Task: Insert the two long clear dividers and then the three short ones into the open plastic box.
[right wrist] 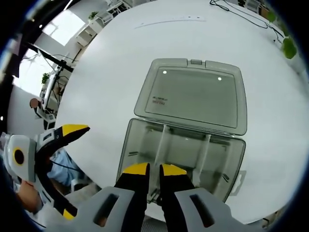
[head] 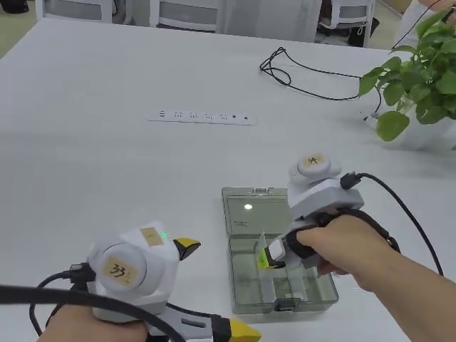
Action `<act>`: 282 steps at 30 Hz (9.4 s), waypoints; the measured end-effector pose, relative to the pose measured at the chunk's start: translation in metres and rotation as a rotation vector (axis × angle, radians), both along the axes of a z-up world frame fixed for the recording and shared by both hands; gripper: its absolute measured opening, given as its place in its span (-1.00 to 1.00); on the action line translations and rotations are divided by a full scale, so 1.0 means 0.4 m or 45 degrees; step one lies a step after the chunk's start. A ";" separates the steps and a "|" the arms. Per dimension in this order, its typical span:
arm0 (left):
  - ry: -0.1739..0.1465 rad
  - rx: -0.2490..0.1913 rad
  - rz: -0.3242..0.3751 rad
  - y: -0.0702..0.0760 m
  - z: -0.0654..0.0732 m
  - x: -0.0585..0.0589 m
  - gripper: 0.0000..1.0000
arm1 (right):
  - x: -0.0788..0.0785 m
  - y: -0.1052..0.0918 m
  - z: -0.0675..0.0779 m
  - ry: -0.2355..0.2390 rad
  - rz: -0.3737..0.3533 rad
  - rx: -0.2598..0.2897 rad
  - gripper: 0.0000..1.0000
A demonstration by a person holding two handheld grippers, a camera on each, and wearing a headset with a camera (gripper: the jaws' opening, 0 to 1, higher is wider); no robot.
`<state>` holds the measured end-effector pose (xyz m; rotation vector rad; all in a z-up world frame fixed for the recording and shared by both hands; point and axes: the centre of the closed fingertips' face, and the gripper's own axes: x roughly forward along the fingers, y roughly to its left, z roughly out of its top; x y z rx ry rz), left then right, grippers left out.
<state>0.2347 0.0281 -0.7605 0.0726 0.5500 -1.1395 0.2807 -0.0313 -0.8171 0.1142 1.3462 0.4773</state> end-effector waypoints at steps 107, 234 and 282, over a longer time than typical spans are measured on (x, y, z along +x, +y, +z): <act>-0.049 0.061 0.201 0.004 0.081 0.007 1.00 | -0.060 -0.358 0.074 -0.563 1.409 -0.023 0.16; 0.739 -0.542 0.199 -0.295 0.160 -0.003 -0.86 | -0.131 -0.129 0.301 -0.923 1.592 -0.267 -0.35; 0.048 -0.431 -0.313 -0.280 0.212 -0.093 -1.00 | -0.189 -0.122 0.392 -0.566 1.490 0.377 -0.68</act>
